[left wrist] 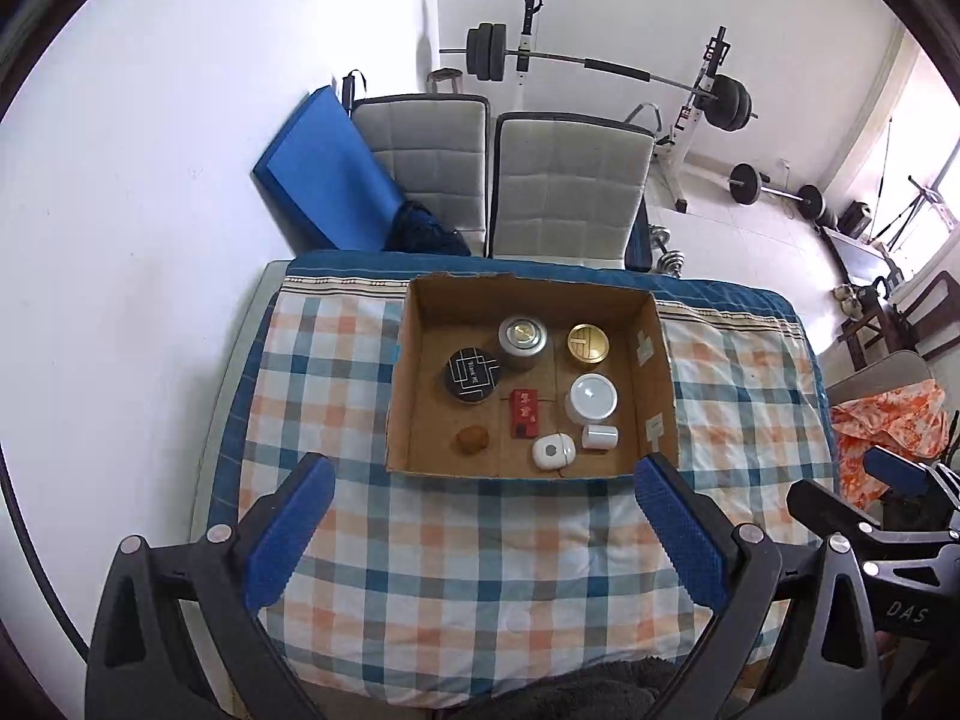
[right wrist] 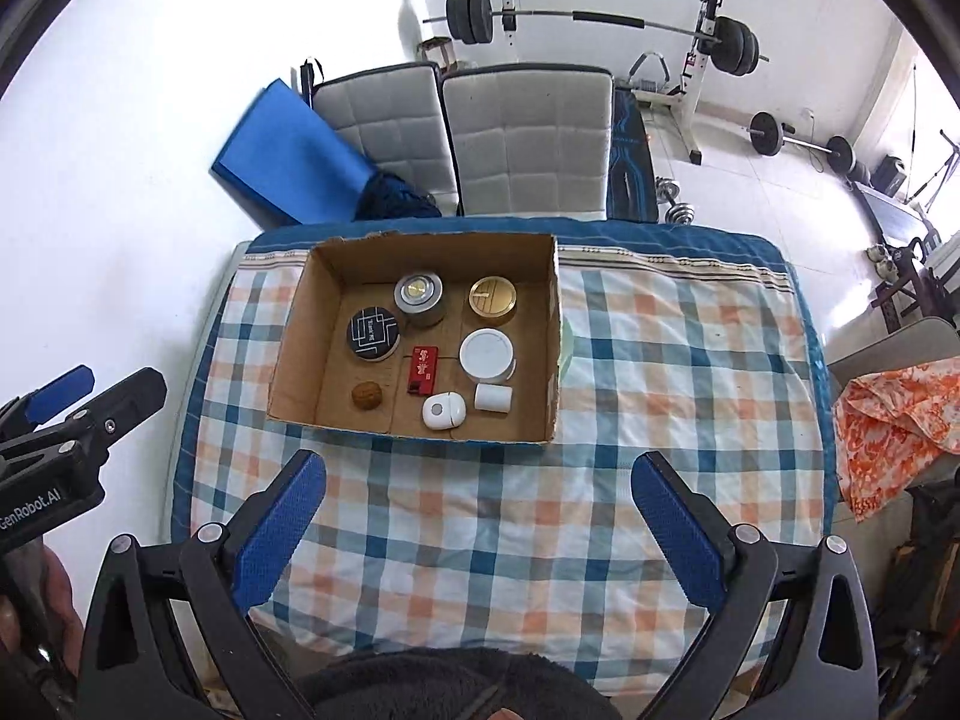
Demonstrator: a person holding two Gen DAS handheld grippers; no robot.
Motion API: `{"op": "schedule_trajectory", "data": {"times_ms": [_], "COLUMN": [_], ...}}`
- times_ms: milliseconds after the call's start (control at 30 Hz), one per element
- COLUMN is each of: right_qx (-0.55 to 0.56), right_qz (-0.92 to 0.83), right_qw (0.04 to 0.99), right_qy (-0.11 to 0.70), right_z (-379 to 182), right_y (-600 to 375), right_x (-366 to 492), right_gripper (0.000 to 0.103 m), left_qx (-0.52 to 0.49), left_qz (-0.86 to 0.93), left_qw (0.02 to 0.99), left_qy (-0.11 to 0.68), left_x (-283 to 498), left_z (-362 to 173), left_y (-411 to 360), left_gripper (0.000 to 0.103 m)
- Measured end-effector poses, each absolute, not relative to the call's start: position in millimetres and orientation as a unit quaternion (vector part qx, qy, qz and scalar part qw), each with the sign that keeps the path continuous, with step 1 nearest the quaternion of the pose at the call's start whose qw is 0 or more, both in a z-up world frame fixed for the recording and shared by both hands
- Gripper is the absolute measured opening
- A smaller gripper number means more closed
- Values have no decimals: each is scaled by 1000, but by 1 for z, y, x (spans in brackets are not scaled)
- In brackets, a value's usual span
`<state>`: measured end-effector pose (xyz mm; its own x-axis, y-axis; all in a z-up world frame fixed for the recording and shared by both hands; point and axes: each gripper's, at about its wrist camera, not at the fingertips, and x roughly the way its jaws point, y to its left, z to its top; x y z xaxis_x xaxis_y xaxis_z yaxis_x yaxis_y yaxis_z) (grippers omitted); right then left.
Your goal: Organize rigid objects
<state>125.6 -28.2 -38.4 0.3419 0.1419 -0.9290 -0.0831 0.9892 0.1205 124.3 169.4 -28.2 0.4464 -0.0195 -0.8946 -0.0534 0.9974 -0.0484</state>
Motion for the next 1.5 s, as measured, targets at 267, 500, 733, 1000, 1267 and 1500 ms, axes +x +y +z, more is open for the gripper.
{"op": "schedule_trajectory", "data": {"times_ms": [267,500,733,1000,1267,1500], "right_qx": [28,31,28,22,17,16], "right_qz": [62,54,50,39,31,19], "right_qw": [829,835,838,842,847,852], "right_qy": [555,547,542,538,531,522], "right_z": [-9,1,4,5,7,12], "right_y": [-39,-46,-46,-45,-48,-51], "right_x": [104,100,98,97,95,96], "right_gripper": [103,103,103,103,103,103], "left_qx": [-40,-45,-48,-41,-40,-39], "left_qz": [4,-3,-2,3,-3,-5], "left_qw": [855,856,856,854,855,857], "left_qy": [516,515,515,518,517,514], "left_x": [102,91,87,88,90,93], "left_z": [-9,-4,-4,-9,-8,-6], "left_y": [162,157,158,153,151,149], "left_gripper": [103,103,103,103,103,103]}}
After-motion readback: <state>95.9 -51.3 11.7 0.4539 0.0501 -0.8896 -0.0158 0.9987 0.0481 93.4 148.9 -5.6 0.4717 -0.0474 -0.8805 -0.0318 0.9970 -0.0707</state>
